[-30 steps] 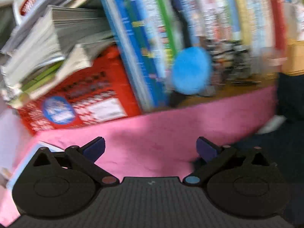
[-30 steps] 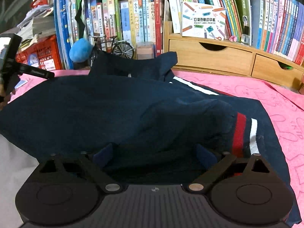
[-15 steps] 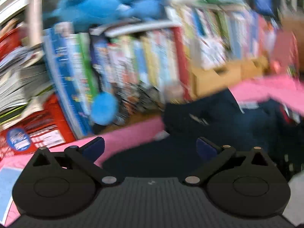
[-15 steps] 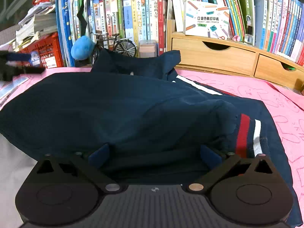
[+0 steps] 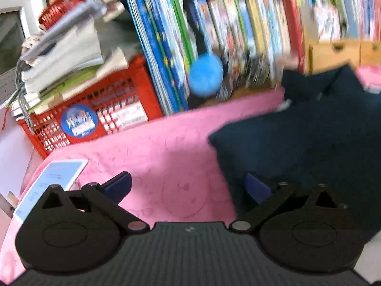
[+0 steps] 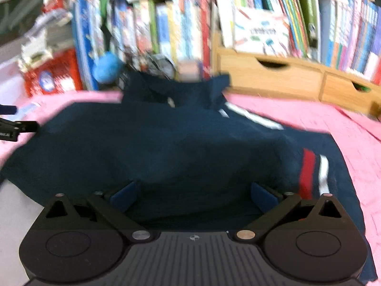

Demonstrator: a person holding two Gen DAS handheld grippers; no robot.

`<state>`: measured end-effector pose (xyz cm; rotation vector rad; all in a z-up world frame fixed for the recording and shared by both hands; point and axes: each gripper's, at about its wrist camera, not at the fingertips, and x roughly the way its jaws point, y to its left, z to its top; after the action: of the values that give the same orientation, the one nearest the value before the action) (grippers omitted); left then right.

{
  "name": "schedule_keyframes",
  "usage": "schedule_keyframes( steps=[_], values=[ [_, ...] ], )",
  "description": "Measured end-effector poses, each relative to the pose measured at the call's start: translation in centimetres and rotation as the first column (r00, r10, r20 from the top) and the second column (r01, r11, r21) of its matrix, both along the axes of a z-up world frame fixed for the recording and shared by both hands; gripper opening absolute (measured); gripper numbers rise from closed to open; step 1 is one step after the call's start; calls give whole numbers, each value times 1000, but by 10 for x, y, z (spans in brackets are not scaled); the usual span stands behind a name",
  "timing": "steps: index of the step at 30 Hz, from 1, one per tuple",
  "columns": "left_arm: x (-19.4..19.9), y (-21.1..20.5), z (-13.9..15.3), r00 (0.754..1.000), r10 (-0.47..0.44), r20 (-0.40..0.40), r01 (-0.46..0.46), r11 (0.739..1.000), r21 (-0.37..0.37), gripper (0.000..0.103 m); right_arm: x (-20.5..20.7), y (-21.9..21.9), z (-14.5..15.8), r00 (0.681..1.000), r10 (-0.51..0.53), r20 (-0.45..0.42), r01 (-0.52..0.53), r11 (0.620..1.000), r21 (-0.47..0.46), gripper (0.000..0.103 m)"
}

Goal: Fold clothes

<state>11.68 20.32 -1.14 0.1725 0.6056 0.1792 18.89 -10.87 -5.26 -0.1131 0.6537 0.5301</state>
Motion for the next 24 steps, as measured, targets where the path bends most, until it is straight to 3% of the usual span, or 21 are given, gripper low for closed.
schedule_keyframes(
  steps=[3, 7, 13, 16, 17, 19, 24],
  values=[
    [-4, -36, 21, 991, -122, 58, 124, 991, -41, 103, -4, 11, 14, 998, 38, 43, -39, 999, 25, 103],
    [7, -74, 14, 971, -233, 50, 236, 970, -63, 103, -1, 28, 21, 994, 87, 71, -86, 996, -5, 103],
    [19, -74, -33, 975, -213, -59, 212, 977, -15, 103, 16, 24, -2, 995, 97, 32, -90, 979, -181, 103],
    [12, -50, -37, 977, -205, -60, 197, 972, -126, 103, 21, -20, -9, 996, 89, -12, -90, 990, -104, 100],
    [12, -52, -38, 977, -206, -60, 199, 973, -114, 103, 21, -32, -10, 994, 106, -18, -107, 992, -73, 99],
    [11, -59, -37, 976, -209, -60, 205, 976, -77, 103, 9, -36, -14, 988, 150, 42, -144, 982, -119, 103],
    [14, -66, -36, 980, -191, -57, 189, 981, -33, 103, 18, -27, -14, 995, 94, 36, -89, 989, -116, 103]
  ],
)
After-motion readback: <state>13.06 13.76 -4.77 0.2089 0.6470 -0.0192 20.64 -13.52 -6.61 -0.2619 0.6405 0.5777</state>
